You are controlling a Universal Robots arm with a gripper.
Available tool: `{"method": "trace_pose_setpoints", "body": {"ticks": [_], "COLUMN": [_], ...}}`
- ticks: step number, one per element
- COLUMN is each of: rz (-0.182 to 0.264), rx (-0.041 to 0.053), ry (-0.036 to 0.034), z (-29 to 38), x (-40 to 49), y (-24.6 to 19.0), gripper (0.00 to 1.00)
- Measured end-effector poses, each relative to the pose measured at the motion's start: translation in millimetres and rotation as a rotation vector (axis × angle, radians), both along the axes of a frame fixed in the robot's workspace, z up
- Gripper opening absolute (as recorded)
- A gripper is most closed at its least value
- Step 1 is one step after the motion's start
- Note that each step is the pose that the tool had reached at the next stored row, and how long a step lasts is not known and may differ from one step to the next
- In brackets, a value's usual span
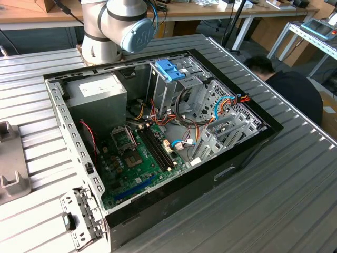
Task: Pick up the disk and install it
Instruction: 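Pick up the disk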
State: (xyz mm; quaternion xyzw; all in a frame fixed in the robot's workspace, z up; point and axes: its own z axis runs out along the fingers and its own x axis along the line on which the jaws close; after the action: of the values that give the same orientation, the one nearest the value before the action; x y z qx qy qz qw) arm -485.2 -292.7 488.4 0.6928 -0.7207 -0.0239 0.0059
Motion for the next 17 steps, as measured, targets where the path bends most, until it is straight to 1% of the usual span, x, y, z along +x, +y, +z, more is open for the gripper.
{"method": "trace_pose_setpoints", "body": {"ticks": [12, 17], "rz": [0.000, 0.000], "rx": [0.0000, 0.0000], "ry": [0.0001, 0.0000], "z": [2.9, 5.3], "x": [0.0, 0.0], "y": [0.0, 0.0], "gripper": [0.37, 0.37]}}
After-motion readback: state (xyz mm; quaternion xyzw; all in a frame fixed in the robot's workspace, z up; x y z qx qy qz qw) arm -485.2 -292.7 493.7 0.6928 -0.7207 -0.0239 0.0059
